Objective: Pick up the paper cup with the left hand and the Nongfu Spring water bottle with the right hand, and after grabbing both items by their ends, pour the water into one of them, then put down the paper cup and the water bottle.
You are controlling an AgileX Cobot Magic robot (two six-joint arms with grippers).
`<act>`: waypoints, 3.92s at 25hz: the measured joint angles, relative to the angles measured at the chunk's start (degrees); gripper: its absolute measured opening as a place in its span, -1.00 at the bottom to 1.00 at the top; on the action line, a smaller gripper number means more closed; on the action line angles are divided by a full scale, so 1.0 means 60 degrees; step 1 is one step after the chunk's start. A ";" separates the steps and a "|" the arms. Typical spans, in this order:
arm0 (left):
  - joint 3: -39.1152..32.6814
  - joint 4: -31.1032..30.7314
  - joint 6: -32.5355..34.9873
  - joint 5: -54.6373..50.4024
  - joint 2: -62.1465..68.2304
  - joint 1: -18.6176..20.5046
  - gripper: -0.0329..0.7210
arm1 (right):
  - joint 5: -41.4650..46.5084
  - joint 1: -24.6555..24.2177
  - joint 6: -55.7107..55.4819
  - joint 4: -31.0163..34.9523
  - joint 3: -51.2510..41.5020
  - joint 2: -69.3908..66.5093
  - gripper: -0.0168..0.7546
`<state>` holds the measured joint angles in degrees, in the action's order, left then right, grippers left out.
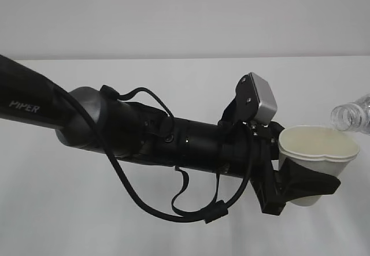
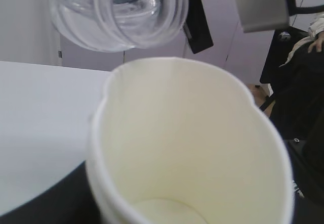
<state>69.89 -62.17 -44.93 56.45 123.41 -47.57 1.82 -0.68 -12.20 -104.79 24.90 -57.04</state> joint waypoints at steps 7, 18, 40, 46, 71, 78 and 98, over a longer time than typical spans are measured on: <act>0.0000 0.0000 0.0000 -0.0041 0.0000 0.0000 0.23 | 0.0000 0.0000 0.0000 0.0000 0.0000 0.0000 0.09; 0.0000 0.0000 0.0000 -0.0059 0.0000 0.0000 0.23 | 0.0000 0.0000 0.0000 0.0000 0.0000 0.0000 0.09; 0.0000 0.0070 -0.0022 -0.0446 0.0000 0.0000 0.23 | -0.0017 0.0000 0.0000 0.0000 0.0000 0.0000 0.09; 0.0000 0.0070 -0.0022 -0.0466 0.0000 0.0000 0.23 | -0.0017 0.0000 0.0054 0.0000 0.0000 0.0000 0.09; 0.0000 0.0087 -0.0064 -0.0466 0.0000 0.0000 0.23 | -0.0017 0.0000 0.0438 0.0000 0.0000 0.0000 0.09; 0.0000 0.0087 -0.0101 -0.0466 0.0000 0.0000 0.23 | -0.0017 0.0000 0.0438 0.0000 0.0208 0.0000 0.09; 0.0000 0.0087 -0.0108 -0.0411 0.0000 0.0000 0.23 | -0.0034 0.0000 0.0588 0.0000 0.0201 0.0000 0.09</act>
<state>69.89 -61.65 -45.58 53.98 123.41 -47.57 1.62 -0.68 -8.67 -104.79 26.11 -57.04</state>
